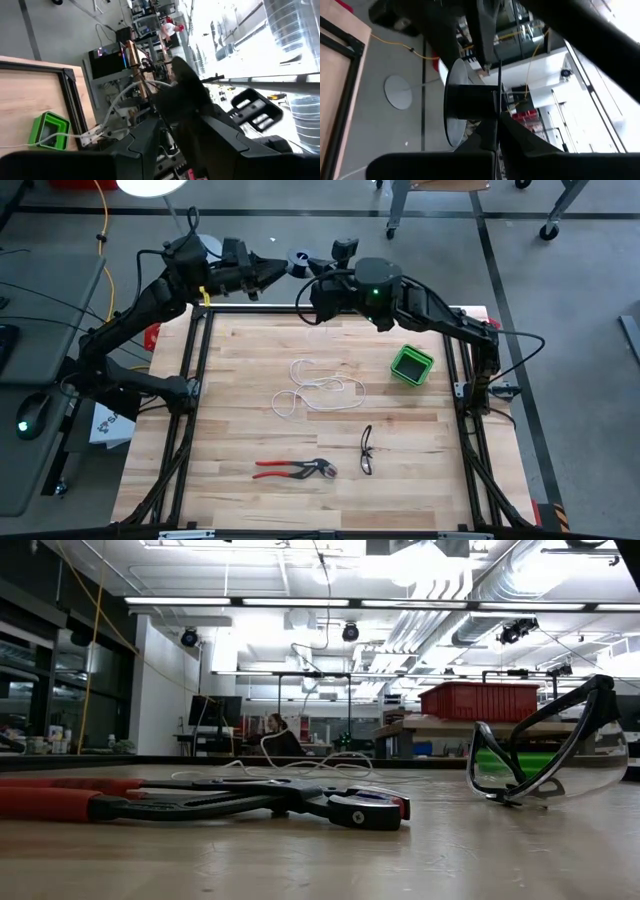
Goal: Coil cords
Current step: Uncoil the wire from the spool
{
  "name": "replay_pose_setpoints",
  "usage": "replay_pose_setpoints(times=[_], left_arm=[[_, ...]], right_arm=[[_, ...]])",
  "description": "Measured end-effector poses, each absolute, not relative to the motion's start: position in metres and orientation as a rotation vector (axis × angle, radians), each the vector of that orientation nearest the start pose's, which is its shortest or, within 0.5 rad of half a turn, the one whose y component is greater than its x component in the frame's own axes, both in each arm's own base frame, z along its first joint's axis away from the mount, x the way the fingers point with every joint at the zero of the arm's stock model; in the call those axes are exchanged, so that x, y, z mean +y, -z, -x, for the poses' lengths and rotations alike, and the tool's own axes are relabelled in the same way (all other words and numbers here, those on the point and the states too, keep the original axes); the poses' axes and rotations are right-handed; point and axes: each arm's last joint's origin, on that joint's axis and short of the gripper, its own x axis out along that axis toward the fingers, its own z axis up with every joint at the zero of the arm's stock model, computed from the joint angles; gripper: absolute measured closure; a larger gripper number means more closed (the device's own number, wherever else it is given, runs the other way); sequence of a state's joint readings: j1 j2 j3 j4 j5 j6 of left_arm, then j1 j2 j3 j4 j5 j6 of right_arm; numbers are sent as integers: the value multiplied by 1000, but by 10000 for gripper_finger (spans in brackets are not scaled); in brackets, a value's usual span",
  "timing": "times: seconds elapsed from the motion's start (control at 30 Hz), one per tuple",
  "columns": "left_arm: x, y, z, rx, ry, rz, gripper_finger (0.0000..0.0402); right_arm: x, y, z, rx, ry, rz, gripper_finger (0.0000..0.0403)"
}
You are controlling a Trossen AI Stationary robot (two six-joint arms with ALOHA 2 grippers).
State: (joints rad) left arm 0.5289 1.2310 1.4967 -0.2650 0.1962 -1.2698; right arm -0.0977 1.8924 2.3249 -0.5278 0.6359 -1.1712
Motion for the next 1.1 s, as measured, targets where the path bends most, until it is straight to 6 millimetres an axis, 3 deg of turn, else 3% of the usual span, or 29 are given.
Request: replay_pose_setpoints(times=[0.43, 0.57, 0.73, 0.97, 1.1], left_arm=[[127, -467, -228, -183, -301, 1272, 281], [127, -467, -228, -176, -301, 1240, 310], [127, -467, -228, -171, -305, 1192, 387], [127, -467, -228, -169, -307, 1177, 398], [129, -468, -226, -175, -318, 1153, 400]], right_arm=[[-55, -502, -388, 523, 597, 1148, 403], [-55, -502, -388, 526, 595, 1149, 403], [-55, -502, -388, 533, 589, 1169, 403], [-52, -502, -388, 535, 570, 1201, 401], [-50, -502, -388, 533, 568, 1202, 373]])
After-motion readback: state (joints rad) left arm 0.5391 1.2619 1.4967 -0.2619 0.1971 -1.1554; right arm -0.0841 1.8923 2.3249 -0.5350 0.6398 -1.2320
